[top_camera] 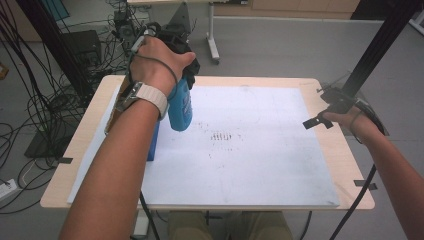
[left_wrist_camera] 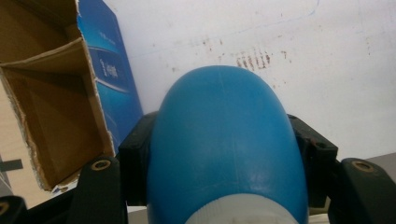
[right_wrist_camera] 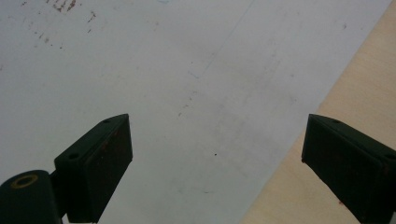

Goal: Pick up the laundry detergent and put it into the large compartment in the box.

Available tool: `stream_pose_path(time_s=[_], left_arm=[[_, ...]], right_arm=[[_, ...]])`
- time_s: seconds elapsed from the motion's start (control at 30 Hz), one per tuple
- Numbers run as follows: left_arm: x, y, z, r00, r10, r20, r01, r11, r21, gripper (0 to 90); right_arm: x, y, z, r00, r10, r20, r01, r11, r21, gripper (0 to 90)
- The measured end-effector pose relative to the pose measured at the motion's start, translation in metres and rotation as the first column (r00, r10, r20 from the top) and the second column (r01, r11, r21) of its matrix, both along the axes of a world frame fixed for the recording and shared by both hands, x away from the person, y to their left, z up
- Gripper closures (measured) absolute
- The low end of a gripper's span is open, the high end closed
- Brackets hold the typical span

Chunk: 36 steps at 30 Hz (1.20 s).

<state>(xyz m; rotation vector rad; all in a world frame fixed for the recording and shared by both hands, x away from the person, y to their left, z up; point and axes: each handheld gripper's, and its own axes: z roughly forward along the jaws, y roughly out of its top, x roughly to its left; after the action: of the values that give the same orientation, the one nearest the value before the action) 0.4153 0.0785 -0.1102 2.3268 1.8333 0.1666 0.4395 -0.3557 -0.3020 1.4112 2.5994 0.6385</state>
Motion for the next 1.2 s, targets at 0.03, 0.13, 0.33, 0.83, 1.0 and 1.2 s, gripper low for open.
stream_pose_path(time_s=[0.03, 0.13, 0.33, 0.83, 1.0, 1.2], left_arm=[[0.000, 0.001, 0.001, 1.0000, -0.002, 0.002, 0.002, 1.0000, 0.000, 37.5], [0.001, 0.004, 0.005, 1.0000, 0.002, 0.009, -0.002, 1.0000, 0.002, 37.6], [0.002, 0.010, 0.013, 0.9999, 0.001, 0.015, -0.001, 1.0000, 0.003, 37.6], [0.006, 0.040, 0.030, 0.9989, 0.030, 0.037, -0.030, 0.9995, 0.001, 37.6], [0.006, 0.048, 0.034, 0.9983, 0.041, 0.041, -0.041, 0.9991, 0.010, 37.6], [0.008, 0.053, 0.037, 0.9977, 0.052, 0.042, -0.053, 0.9984, 0.020, 37.6]], right_arm=[[0.000, 0.000, 0.000, 1.0000, -0.001, 0.000, 0.001, 1.0000, -0.001, 8.4], [0.000, 0.000, 0.001, 1.0000, -0.003, 0.000, 0.003, 1.0000, -0.001, 8.4], [0.000, 0.001, 0.001, 1.0000, -0.007, -0.002, 0.007, 1.0000, -0.004, 8.4], [0.002, -0.001, 0.002, 0.9998, -0.017, -0.005, 0.017, 0.9998, -0.011, 8.4], [0.003, 0.001, 0.003, 0.9999, -0.016, -0.005, 0.016, 0.9998, -0.014, 8.4], [0.004, 0.002, 0.002, 0.9998, -0.018, -0.007, 0.018, 0.9998, -0.013, 8.5]])
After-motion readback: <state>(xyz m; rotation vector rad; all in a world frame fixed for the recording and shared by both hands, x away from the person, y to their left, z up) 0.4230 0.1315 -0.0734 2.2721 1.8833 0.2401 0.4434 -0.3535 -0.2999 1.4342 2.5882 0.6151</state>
